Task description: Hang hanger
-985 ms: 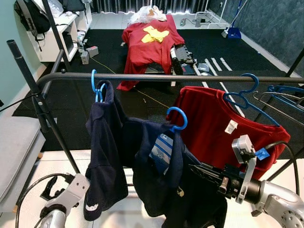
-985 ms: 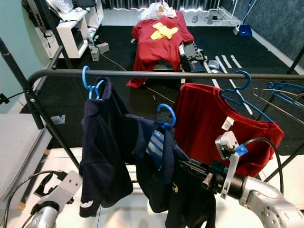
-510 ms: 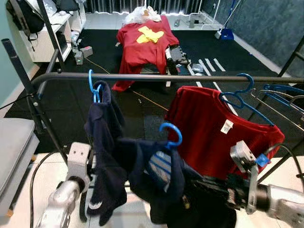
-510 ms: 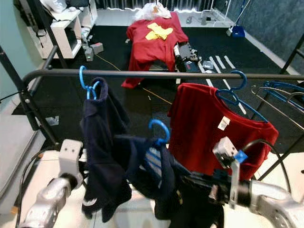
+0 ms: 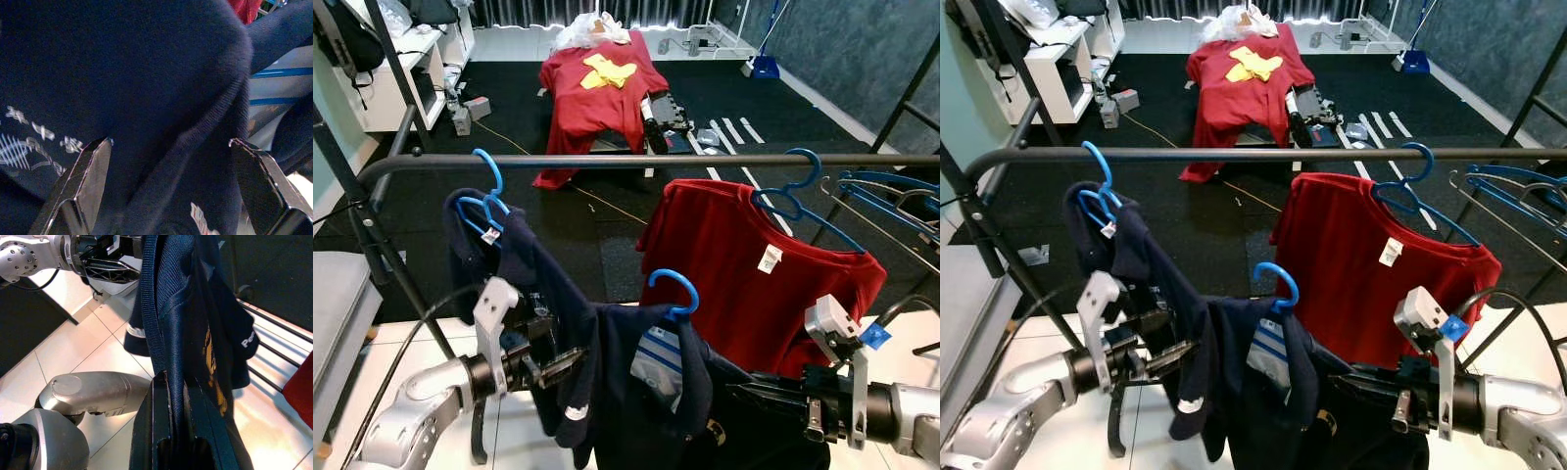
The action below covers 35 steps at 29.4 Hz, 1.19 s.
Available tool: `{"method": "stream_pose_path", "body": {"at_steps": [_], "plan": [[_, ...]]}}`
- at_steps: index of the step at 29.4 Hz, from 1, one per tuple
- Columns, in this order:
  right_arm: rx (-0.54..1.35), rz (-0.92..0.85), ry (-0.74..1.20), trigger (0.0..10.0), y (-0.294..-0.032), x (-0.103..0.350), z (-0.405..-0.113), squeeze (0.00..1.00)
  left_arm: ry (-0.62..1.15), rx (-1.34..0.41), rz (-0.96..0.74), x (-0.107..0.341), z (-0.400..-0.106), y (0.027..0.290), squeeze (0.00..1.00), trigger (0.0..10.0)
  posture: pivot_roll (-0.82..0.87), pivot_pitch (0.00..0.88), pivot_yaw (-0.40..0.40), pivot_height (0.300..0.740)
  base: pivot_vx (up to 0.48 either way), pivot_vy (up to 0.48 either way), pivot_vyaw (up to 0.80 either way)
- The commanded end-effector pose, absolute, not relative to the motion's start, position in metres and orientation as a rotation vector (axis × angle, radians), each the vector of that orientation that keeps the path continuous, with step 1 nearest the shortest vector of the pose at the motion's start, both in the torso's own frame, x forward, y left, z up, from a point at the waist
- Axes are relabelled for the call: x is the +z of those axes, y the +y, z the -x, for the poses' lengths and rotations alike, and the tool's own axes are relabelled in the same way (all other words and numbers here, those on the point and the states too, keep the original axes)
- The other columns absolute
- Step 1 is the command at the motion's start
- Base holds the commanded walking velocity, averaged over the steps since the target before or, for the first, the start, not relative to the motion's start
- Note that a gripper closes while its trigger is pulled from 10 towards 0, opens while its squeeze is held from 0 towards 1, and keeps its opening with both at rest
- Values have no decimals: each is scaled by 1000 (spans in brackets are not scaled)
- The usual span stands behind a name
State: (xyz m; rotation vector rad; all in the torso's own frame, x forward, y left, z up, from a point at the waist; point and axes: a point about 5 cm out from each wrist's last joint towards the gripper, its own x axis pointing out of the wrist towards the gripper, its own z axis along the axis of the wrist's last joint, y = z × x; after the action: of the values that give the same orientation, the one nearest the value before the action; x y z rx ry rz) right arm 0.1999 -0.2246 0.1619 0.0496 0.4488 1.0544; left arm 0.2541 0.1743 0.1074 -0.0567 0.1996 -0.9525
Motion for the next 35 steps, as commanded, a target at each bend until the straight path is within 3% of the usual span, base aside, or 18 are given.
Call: {"method": "stream_pose_path", "body": {"at_steps": [1,5,17,21,24,26,35], "plan": [[1102,-53,415,0,-217,168,-200,0,311,-971,4,104,-247,199,0,10000,-28,85,-22,740,-382,0,0],[1123,-58,413,0,-214,168,-199,0,393,-999,-30,115,-240,229,0,10000,-22,88,-21,740,-400,0,0],[1185,-64,418,0,-203,168,-199,0,384,-1199,18,146,-224,225,0,10000,-25,88,-25,740,-474,0,0],[1249,-64,413,0,-193,171,-201,0,86,-1362,124,198,-228,196,0,10000,-33,84,-29,740,-266,0,0],[1263,-65,414,0,-190,171,-201,0,27,-1374,146,207,-230,195,0,10000,-33,84,-29,740,0,0,0],[1309,-69,412,0,-183,172,-200,0,-113,-1389,183,227,-236,194,0,10000,-34,82,-34,740,0,0,0],[1365,-53,401,0,-174,176,-207,0,-301,-1350,219,245,-257,172,0,10000,-29,68,-40,740,0,0,0]]}}
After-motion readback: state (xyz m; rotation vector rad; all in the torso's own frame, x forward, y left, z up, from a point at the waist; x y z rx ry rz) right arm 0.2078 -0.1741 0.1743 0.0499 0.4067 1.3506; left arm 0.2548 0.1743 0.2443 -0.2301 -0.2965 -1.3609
